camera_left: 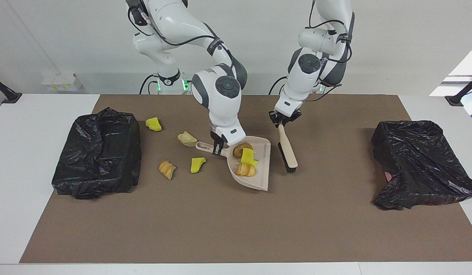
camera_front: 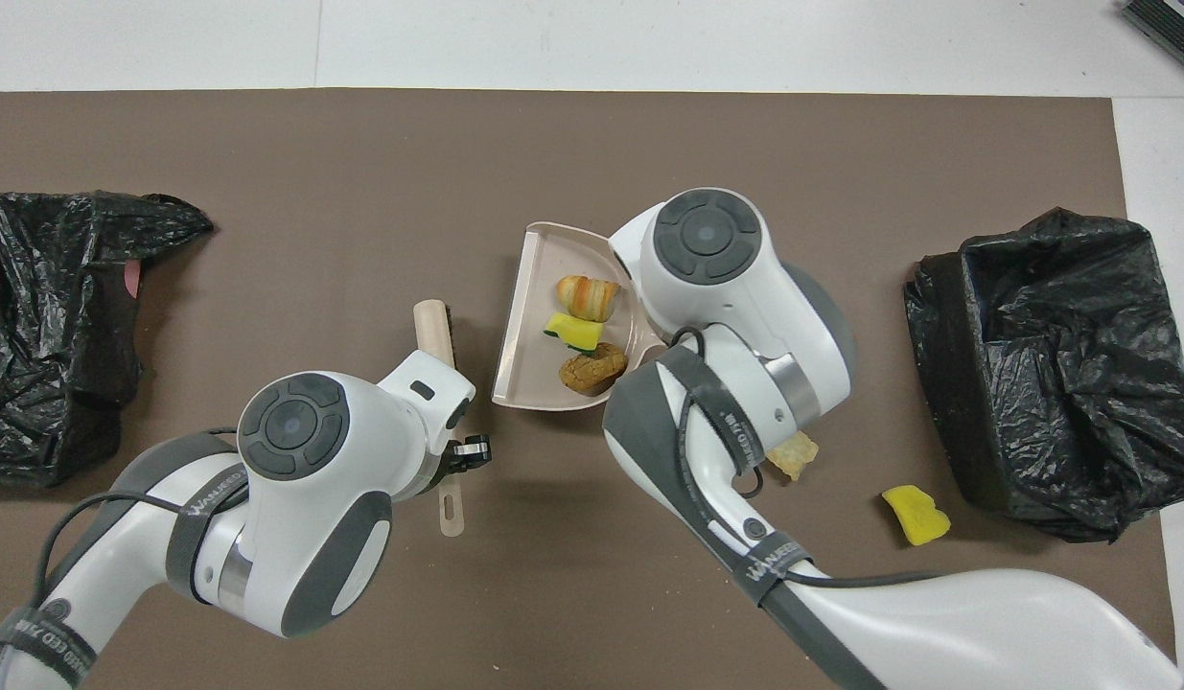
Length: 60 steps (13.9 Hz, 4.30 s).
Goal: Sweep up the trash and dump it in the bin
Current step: 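Carry the loaded dustpan with the right gripper to the nearby trash bag, then tip the dustpan over the trash bag with the right gripper, then bring the empty dustpan back to the table center with the right gripper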
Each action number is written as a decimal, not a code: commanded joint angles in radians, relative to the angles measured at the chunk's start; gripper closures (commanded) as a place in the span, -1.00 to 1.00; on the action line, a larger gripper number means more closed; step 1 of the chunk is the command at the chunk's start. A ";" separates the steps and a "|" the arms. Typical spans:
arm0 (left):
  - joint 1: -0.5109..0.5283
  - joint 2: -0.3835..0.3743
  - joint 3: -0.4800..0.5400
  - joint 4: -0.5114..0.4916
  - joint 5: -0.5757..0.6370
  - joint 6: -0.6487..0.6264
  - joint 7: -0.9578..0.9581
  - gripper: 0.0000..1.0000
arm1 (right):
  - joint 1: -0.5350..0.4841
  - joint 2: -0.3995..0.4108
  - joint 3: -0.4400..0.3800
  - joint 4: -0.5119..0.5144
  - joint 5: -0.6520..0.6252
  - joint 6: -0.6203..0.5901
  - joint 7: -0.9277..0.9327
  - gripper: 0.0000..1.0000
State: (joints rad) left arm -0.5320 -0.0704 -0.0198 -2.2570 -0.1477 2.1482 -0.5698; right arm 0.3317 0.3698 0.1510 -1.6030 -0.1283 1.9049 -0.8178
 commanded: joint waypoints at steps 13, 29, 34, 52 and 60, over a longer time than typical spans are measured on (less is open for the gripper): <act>-0.276 -0.132 -0.031 -0.285 0.019 0.202 -0.292 1.00 | -0.373 -0.305 0.010 -0.031 0.050 -0.257 -0.446 1.00; 0.329 0.020 -0.023 0.187 0.036 -0.157 0.319 -1.00 | -0.737 -0.488 0.004 -0.345 -0.399 -0.083 -0.762 1.00; 0.446 0.126 -0.022 0.404 0.126 -0.304 0.481 -1.00 | -0.737 -0.574 0.004 -0.495 -0.611 0.069 -0.696 1.00; 0.504 0.086 -0.020 0.633 0.139 -0.541 0.619 -1.00 | -0.464 -0.500 0.015 -0.332 -0.716 -0.154 -0.580 1.00; 0.506 0.086 -0.020 0.633 0.140 -0.538 0.614 -1.00 | -0.367 -0.433 0.018 -0.199 -0.386 -0.277 -0.082 1.00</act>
State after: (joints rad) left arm -0.0319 0.0223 -0.0368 -1.6283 -0.0236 1.6147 0.0355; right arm -0.0314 -0.0745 0.1652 -1.8299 -0.5996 1.6493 -1.0344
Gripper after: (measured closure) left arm 0.000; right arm 0.683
